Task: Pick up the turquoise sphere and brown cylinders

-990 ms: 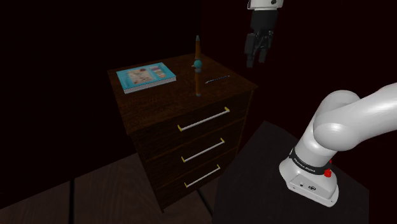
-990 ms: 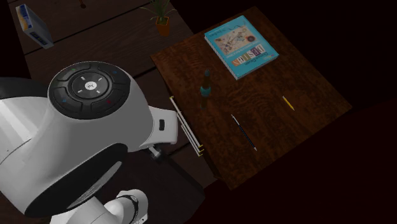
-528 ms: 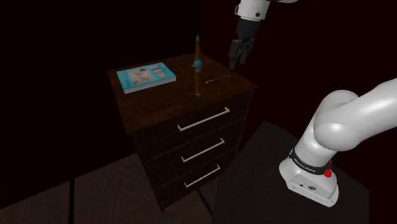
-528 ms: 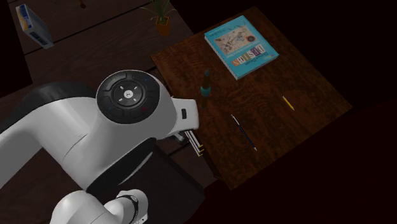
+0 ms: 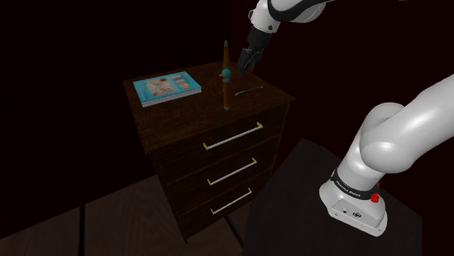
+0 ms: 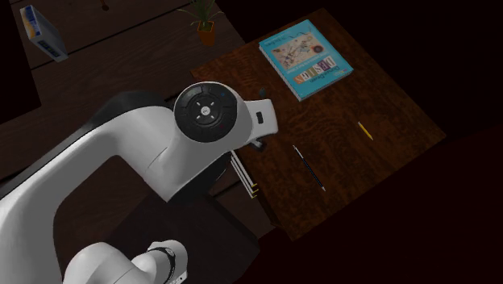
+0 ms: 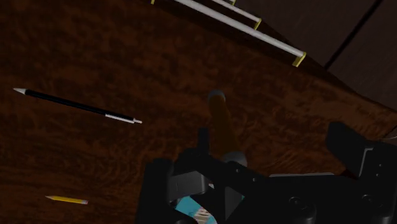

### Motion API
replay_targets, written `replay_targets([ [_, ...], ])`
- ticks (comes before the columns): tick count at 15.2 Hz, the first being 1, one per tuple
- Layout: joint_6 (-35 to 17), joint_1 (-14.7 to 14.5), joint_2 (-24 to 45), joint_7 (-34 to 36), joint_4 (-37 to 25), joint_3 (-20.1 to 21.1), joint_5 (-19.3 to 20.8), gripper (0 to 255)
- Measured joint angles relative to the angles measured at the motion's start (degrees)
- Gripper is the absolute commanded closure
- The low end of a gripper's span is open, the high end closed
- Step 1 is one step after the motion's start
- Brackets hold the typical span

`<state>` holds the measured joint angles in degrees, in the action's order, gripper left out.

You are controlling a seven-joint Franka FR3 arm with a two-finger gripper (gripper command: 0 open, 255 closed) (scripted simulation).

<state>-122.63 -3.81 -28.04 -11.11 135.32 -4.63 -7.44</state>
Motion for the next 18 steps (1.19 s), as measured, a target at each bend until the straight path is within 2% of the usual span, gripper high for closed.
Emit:
replay_targets([
  [6, -13.25, -2.70, 8.67, -7.27, -3.72, -2.24, -4.06, 0],
  [14, -20.09, -3.60, 11.35, -10.51, -0.63, -3.16, -6.32, 0],
  [15, -20.41, -3.65, 11.38, -10.54, -0.35, -3.13, -6.39, 255],
  [18, -20.75, -3.70, 11.48, -10.58, -0.18, -3.11, -6.47, 255],
])
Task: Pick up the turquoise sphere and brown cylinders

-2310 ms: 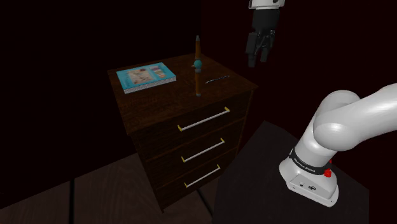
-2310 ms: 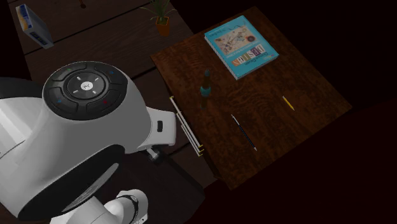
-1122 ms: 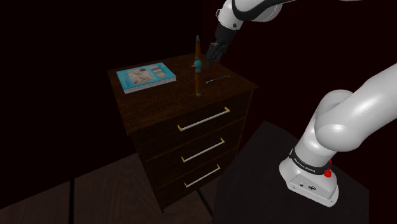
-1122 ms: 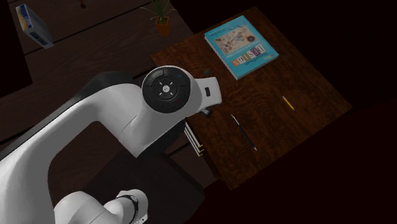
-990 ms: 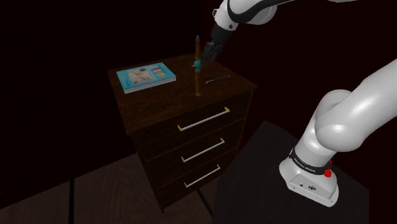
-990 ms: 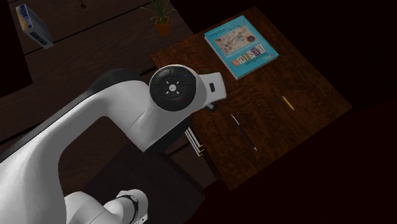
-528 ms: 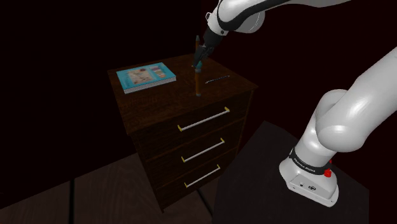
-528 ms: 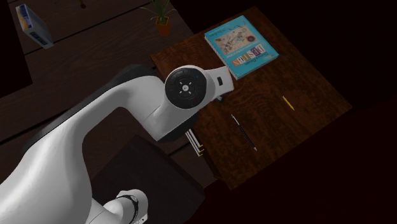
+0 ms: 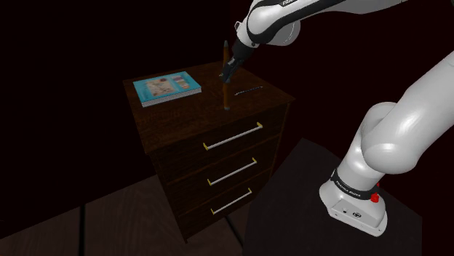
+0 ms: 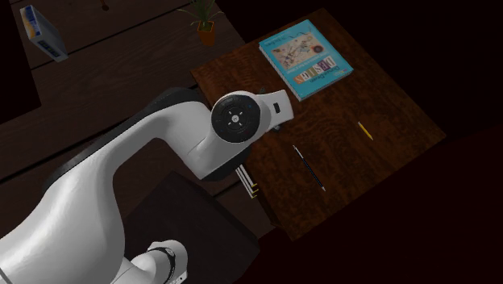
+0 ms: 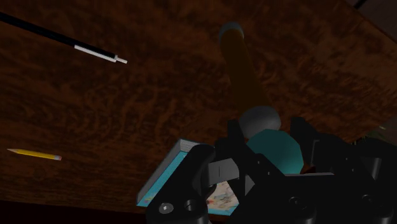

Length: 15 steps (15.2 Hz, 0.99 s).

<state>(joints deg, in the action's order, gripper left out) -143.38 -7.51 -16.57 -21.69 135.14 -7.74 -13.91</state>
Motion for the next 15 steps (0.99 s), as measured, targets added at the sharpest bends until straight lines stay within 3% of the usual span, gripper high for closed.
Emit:
replay_targets([
  [7, -0.06, -0.01, 0.05, -0.02, -0.02, -0.01, -0.03, 255],
  [15, 5.22, 0.56, -1.46, 1.78, -3.84, 0.39, 1.49, 255],
])
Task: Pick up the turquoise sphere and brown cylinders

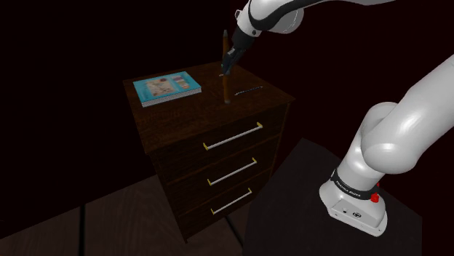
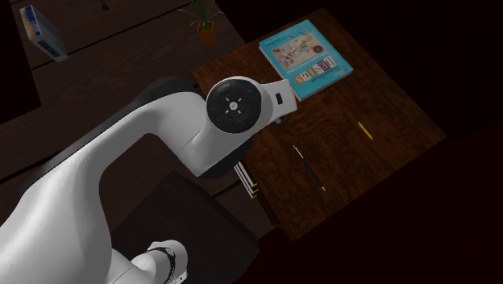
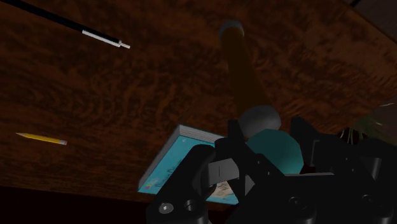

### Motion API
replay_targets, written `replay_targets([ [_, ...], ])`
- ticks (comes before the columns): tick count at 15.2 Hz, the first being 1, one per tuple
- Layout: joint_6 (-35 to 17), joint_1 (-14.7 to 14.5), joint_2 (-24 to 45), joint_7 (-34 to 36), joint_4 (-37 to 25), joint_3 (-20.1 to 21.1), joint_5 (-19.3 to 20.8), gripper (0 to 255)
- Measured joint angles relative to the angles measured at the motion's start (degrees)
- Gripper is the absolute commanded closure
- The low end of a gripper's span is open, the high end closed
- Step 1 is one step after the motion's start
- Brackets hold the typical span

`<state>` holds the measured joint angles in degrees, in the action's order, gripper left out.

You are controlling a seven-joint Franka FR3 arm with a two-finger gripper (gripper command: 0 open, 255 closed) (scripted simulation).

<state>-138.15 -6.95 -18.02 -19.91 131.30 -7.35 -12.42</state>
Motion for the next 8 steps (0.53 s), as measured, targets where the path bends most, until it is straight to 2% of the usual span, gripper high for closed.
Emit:
replay_targets([
  [8, 5.90, 0.44, -1.19, 1.57, -4.81, 0.26, 1.24, 255],
])
